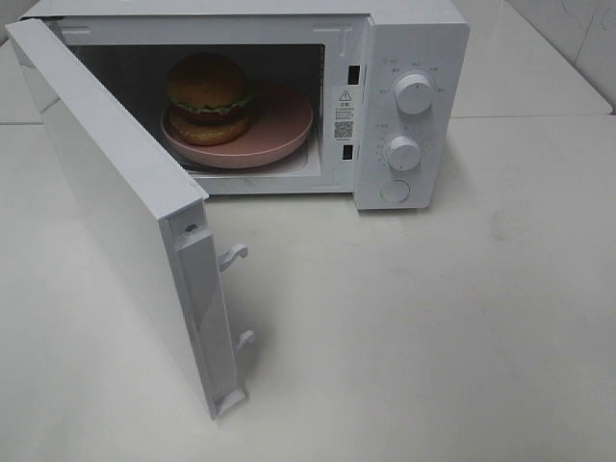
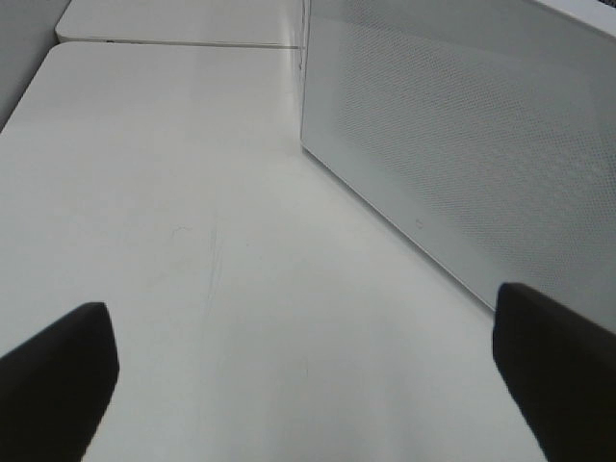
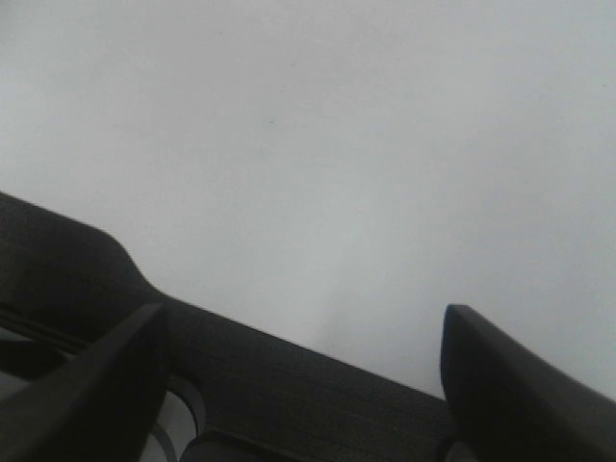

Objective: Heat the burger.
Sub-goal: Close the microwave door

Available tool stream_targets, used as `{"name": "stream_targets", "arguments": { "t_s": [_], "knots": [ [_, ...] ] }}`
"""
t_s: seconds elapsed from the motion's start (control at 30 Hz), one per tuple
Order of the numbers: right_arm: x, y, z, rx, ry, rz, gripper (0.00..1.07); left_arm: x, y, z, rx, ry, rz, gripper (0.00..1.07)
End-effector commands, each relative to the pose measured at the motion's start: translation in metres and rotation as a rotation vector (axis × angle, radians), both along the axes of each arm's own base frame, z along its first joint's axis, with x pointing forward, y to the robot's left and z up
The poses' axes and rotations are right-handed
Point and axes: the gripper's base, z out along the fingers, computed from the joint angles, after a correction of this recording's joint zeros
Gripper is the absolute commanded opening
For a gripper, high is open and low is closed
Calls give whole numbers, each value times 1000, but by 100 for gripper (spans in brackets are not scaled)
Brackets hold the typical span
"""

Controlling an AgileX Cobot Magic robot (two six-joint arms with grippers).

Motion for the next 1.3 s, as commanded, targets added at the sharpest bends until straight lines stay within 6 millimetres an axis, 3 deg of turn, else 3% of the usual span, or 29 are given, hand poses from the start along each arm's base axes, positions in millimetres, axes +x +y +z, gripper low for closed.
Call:
{"name": "stream_targets", "arguments": {
  "t_s": [0.03,0.4,0.67,1.0,1.3],
  "knots": [
    [-11,-9,-9,12,-38,-84,76,-2,0,-1,-1,-15,2,98],
    [-33,-13,-12,107,-154,-162,75,-2,0,-1,-1,-15,2,98],
    [-49,-13,-8,188,-324,-218,75,-2,0,-1,-1,-15,2,98],
    [-67,-15,-16,212,-488,-286,75,-2,0,-1,-1,-15,2,98],
    [-66,-15,-16,214,-485,-286,75,-3,0,-1,-1,-16,2,98]
  ]
}}
